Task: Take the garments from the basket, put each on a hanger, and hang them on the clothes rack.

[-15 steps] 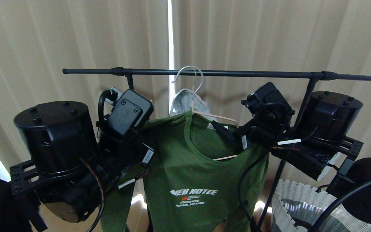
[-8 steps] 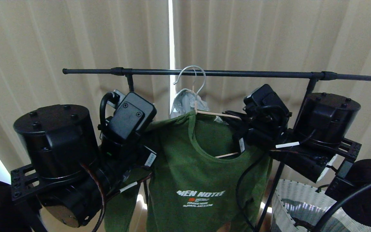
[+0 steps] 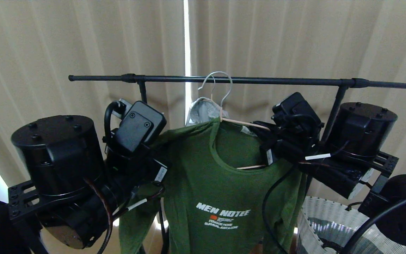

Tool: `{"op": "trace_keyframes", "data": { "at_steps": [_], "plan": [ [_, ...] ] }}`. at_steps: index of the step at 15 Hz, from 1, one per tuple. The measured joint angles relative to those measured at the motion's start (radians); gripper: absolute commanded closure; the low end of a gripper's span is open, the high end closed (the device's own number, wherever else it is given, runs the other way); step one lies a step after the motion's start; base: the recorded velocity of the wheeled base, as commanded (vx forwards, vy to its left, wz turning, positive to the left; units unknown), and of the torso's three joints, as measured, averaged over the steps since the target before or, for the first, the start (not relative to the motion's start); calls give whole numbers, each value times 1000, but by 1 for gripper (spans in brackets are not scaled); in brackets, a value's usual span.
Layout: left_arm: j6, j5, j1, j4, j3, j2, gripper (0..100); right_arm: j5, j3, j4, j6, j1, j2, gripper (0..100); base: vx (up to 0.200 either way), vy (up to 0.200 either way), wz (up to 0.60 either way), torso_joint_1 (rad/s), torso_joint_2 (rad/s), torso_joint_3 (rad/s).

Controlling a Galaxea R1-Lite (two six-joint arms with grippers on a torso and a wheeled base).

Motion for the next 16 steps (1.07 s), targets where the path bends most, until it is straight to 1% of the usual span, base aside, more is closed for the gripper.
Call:
{"op": "trace_keyframes", "data": {
  "at_steps": [2,5,7,9,11,13,15,16],
  "plan": [
    [-5,-6,-2,1,2,-12,0,-4,8,0,0,-8,-12,100,0,0,0,0,0,0],
    [-11,-81,-2,4,8,-54,0,-6,20,3,-1,-83,-42,100,0,0,0,0,0,0],
    [-13,-95,9,3,30,-87,0,-6,41,0,-1,-150,-74,100,0,0,0,0,0,0],
    [-14,-98,40,4,78,-104,0,0,68,-1,1,-191,-114,100,0,0,0,0,0,0],
    [-26,-129,80,4,123,-107,0,9,82,-1,4,-203,-150,100,0,0,0,0,0,0],
    [-50,-206,108,3,155,-95,0,12,87,-4,8,-207,-175,100,0,0,0,0,0,0],
    [-58,-220,123,1,165,-77,0,23,89,-3,8,-207,-189,100,0,0,0,0,0,0],
    [-69,-220,126,-7,165,-64,0,54,91,-3,9,-205,-196,100,0,0,0,0,0,0]
  ]
}}
